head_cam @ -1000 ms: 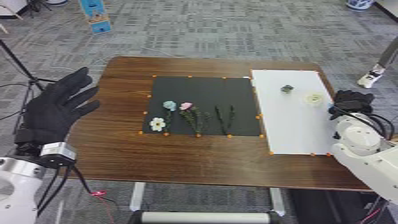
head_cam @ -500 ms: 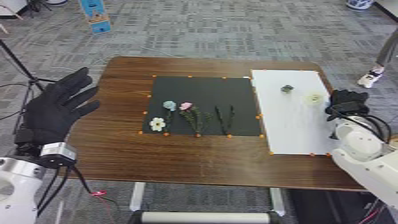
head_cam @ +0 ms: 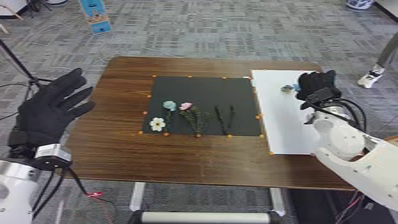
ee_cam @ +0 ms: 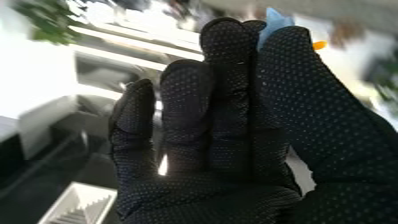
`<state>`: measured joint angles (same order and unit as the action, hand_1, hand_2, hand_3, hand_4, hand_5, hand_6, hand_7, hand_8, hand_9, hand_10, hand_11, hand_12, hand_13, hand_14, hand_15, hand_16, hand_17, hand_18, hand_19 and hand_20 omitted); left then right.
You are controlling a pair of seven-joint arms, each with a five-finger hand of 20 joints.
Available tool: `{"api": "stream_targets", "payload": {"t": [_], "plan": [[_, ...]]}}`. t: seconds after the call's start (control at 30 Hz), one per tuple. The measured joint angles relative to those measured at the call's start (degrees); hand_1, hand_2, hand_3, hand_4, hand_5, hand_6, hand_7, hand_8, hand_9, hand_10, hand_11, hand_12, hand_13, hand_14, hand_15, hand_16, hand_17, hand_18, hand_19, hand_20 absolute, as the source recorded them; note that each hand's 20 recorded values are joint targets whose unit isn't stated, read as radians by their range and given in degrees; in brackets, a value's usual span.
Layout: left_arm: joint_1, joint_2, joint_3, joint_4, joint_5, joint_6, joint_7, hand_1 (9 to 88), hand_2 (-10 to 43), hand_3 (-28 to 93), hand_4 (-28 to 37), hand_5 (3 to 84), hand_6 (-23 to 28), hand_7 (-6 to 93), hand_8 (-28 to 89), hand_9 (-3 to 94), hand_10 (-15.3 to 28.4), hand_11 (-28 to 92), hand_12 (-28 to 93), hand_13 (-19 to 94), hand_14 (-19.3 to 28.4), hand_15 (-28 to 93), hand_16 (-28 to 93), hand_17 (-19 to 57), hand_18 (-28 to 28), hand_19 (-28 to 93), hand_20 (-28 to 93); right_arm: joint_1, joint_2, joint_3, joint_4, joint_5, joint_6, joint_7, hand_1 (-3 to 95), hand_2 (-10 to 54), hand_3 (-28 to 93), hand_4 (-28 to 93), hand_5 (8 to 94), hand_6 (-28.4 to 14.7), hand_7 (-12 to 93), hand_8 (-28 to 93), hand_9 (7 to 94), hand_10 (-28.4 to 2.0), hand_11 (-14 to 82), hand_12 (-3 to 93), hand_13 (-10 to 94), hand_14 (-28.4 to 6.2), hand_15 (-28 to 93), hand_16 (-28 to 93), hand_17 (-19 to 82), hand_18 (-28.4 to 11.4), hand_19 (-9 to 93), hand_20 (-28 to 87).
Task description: Arrange flowers
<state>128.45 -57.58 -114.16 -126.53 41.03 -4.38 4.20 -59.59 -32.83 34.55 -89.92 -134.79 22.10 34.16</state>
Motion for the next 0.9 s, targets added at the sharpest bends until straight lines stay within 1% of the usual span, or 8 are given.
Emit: {"api": "stream_targets", "payload": {"t": [0.13,0.23,0.33,0.43,0.53,0.7,0.9], "plan": [[0.0,-0.2,0.04,0.0,0.0,0.02,-0.05,19.8,-7.0,67,-28.3,24.1,2.6,16.7,-9,19.6,10.1,16,15,17,12.7,15,4,-13.0,23.1,40,7,3.9,-1.2,-3.0,-2.9,-0.6,1.6,-2.6,48.9,-9.5,80,-28,67.7,4.1,51,0,78.4,-6.4,26.0,49.5,59,-5.6,67,44,23,-19.5,76,56],[0.3,-0.57,-0.09,-0.04,0.0,0.13,-0.12,19.7,-7.2,67,-28.3,24.1,2.6,16.7,-9,19.5,10.0,16,15,17,12.6,14,4,-13.0,23.1,40,7,8.0,-3.1,-7.3,-2.9,-0.4,1.7,-5.7,48.9,-9.5,80,-28,67.7,4.1,51,0,78.4,-6.3,26.0,49.5,59,-5.6,68,44,22,-19.4,76,56],[0.8,-1.03,-0.38,-0.1,-0.14,0.28,-0.17,19.8,-7.1,67,-28.3,24.1,2.5,16.7,-9,19.5,10.0,16,16,17,12.8,15,5,-13.0,22.9,39,7,11.3,-6.2,-11.1,-1.3,0.1,1.6,-8.7,48.9,-9.5,80,-28,67.8,4.1,51,-1,78.4,-6.3,26.0,49.6,59,-5.6,68,44,22,-19.4,76,56],[1.4,-1.26,-0.6,-0.09,-0.4,0.6,-0.19,20.0,-7.0,67,-28.3,24.2,2.6,16.7,-9,19.5,10.0,16,16,17,12.8,15,5,-13.0,22.9,39,7,13.3,-9.8,-13.9,1.1,0.8,1.1,-10.4,48.9,-9.5,80,-28,67.8,4.1,51,-1,78.4,-6.3,26.0,49.6,59,-5.5,68,44,23,-19.4,76,56],[1.9,-1.28,-0.93,-0.08,-0.56,0.95,-0.18,19.9,-7.1,67,-28.3,24.2,2.7,16.8,-9,19.6,10.1,16,16,17,12.7,15,5,-13.0,22.8,39,7,15.2,-12.9,-17.4,3.1,1.4,0.1,-10.7,48.9,-9.5,80,-28,67.7,4.1,51,-1,78.4,-6.3,26.0,49.5,59,-5.6,68,44,22,-19.4,76,56],[2.2,-1.28,-1.08,-0.08,-0.61,1.02,-0.18,20.0,-7.1,67,-28.3,24.3,2.7,16.8,-9,19.6,10.1,16,16,17,12.8,15,5,-13.0,22.8,39,7,18.2,-16.3,-23.4,4.7,2.3,-2.6,-11.4,48.8,-9.5,80,-28,67.7,4.2,51,-1,78.4,-6.2,26.0,49.5,59,-5.5,68,44,23,-19.4,76,56],[2.2,-1.28,-1.08,-0.11,-0.61,1.09,-0.11,20.1,-7.0,67,-28.3,24.4,2.8,16.7,-9,19.7,10.1,16,16,17,12.7,15,5,-12.9,22.6,39,7,18.7,-19.3,-25.2,5.4,2.5,-3.4,-12.1,48.8,-9.5,80,-28,67.7,4.2,51,-1,78.3,-6.2,26.0,49.5,59,-5.4,68,44,23,-19.4,76,56]]}}
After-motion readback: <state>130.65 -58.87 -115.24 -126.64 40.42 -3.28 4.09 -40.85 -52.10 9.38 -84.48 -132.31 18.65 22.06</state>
